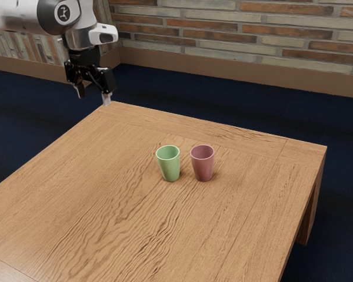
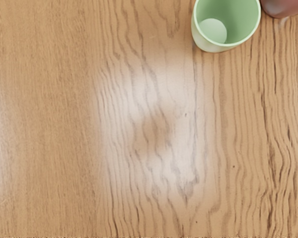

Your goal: Place the left cup onto the right cup

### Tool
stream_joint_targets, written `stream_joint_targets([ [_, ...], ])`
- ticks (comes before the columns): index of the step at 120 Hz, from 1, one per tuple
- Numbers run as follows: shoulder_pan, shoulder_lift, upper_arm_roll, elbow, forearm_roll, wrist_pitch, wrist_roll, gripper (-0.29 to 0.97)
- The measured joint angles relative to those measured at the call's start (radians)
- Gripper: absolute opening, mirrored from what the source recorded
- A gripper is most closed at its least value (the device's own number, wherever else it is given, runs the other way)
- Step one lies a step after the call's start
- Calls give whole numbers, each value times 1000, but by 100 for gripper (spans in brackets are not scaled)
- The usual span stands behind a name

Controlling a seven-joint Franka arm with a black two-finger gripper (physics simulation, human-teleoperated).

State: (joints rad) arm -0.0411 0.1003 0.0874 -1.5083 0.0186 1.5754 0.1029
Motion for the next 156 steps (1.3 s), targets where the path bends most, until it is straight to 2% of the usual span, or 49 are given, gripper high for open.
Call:
stream_joint_targets([
  [32, 3, 40, 0, 36, -4, -5, 1, 68],
  [48, 14, 120, 1, 87, -7, -6, 1, 68],
  [113, 44, 468, 2, 471, -8, -5, 2, 68],
  [134, 43, 549, 0, 587, -9, -5, 3, 68],
  [156, 38, 590, -1, 606, -9, -5, 3, 68],
])
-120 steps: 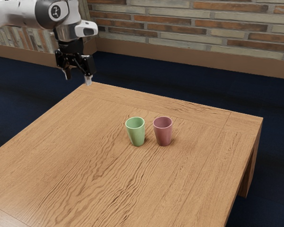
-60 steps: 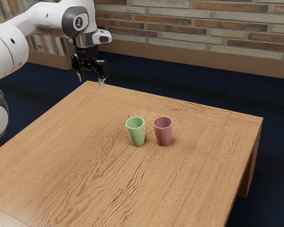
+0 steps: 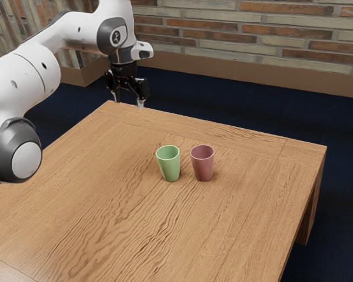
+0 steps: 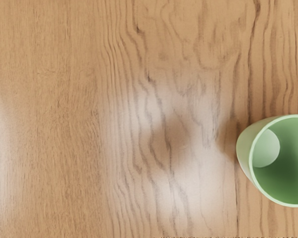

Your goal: Place the left cup onto the right cup

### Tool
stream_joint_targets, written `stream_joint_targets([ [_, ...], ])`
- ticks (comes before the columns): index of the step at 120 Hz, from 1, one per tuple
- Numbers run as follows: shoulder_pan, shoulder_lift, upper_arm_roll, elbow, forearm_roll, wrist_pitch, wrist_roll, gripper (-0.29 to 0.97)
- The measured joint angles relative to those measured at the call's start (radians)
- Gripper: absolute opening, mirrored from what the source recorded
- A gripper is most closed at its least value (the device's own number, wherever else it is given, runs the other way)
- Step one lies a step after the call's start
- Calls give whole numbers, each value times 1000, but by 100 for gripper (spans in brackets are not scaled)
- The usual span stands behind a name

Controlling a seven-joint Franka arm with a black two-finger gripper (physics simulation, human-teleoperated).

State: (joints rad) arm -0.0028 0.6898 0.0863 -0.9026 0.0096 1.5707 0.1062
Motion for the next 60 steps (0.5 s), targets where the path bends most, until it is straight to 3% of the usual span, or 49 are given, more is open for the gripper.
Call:
stream_joint_targets([
  [60, -5, 27, 1, -148, -27, 63, -3, 68],
])
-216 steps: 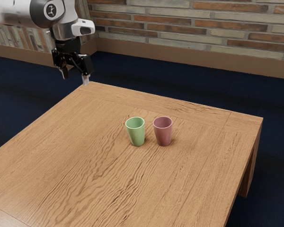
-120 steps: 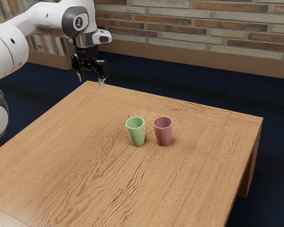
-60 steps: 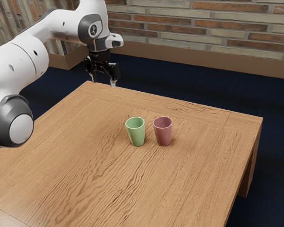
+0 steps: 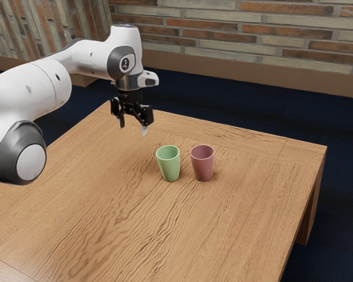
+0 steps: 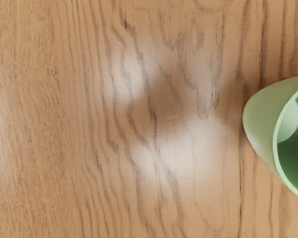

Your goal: Place the left cup onto the right cup

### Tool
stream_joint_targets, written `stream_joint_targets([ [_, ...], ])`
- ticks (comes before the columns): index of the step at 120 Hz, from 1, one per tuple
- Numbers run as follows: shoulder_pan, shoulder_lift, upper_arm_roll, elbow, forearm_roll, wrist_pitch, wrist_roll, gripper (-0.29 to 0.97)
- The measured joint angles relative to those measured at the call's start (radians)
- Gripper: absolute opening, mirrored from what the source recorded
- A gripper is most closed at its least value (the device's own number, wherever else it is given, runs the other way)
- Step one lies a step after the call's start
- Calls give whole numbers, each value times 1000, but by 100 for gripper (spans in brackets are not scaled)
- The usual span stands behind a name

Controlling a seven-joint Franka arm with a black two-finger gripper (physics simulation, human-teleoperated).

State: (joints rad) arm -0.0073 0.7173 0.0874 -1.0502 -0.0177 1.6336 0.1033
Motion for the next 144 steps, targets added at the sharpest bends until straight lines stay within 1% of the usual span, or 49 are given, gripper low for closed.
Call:
stream_joint_targets([
  [38, 0, 1, 0, -73, -6, 45, -3, 68],
  [54, -5, 7, -2, -76, -6, 58, -7, 68],
  [83, -9, 10, -56, -75, -4, 69, -35, 68],
  [144, -19, 36, -60, -76, 1, 91, -83, 68],
])
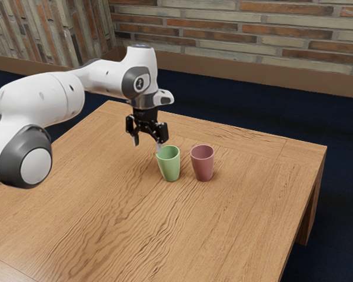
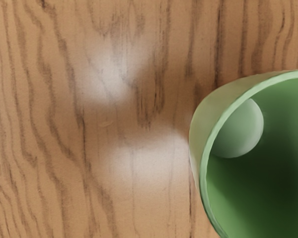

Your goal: Place the left cup onto the right cup

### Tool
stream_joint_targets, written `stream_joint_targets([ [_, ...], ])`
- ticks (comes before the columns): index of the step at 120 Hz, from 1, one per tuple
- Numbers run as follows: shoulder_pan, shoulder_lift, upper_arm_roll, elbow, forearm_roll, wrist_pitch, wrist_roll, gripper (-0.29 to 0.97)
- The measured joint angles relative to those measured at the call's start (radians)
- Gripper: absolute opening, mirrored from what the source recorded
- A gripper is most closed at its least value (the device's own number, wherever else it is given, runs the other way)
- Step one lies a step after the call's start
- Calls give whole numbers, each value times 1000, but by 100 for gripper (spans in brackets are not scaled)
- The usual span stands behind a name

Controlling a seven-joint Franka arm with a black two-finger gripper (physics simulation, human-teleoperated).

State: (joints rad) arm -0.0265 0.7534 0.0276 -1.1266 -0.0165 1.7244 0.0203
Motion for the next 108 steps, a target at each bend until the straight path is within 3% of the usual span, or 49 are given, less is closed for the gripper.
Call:
stream_joint_targets([
  [76, -8, 39, 0, -41, 1, 52, -27, 68],
  [86, -9, 40, 0, -41, 2, 62, -29, 59],
  [108, -9, 41, 0, -41, 4, 74, -31, 19],
])
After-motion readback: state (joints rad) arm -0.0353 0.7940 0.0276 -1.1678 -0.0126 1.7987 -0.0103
